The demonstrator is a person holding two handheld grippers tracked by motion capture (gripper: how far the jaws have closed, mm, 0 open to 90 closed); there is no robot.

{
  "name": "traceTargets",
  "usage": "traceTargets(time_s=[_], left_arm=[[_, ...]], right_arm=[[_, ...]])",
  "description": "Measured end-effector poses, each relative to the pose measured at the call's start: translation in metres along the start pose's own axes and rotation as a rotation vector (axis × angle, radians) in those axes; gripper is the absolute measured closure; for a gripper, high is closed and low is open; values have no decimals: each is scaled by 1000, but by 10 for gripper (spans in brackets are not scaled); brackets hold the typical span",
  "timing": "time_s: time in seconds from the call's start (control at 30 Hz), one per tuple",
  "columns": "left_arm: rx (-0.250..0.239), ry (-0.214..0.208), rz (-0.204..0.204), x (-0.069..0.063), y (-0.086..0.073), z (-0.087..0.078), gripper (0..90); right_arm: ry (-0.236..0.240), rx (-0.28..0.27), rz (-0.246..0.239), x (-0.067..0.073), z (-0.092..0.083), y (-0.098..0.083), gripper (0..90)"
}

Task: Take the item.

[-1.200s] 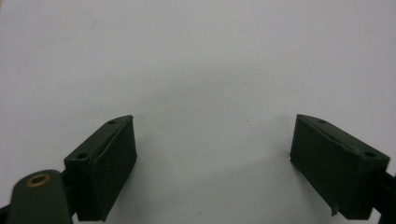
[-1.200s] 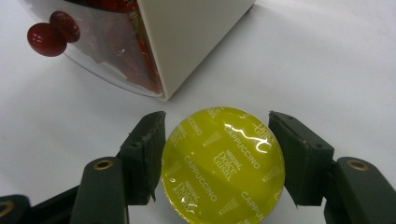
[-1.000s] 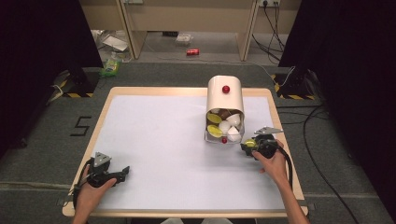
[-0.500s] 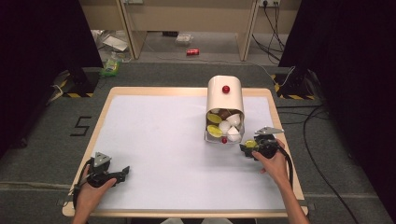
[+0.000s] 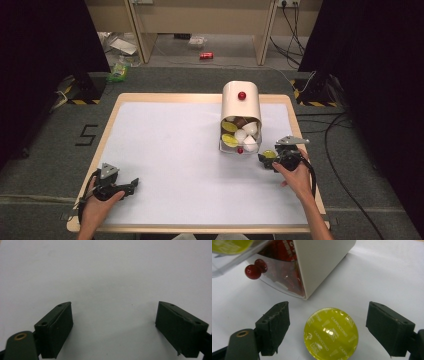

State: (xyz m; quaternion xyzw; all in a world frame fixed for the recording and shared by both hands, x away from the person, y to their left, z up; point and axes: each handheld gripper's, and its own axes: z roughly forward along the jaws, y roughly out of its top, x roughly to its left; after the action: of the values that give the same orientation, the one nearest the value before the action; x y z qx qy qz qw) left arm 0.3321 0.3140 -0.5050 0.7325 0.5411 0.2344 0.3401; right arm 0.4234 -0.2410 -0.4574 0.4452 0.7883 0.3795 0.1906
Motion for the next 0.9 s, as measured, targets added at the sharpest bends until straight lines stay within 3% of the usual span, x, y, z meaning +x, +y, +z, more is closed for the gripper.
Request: traceTargets(time_s=[0.43, 0.9], left_arm=[[0, 0, 0, 0, 0, 0, 137], [0, 0, -1, 0, 0, 0, 137]], right_arm=[[-10, -38, -3, 5, -14, 1, 182], [-16, -45, -10, 8, -24, -12, 185]])
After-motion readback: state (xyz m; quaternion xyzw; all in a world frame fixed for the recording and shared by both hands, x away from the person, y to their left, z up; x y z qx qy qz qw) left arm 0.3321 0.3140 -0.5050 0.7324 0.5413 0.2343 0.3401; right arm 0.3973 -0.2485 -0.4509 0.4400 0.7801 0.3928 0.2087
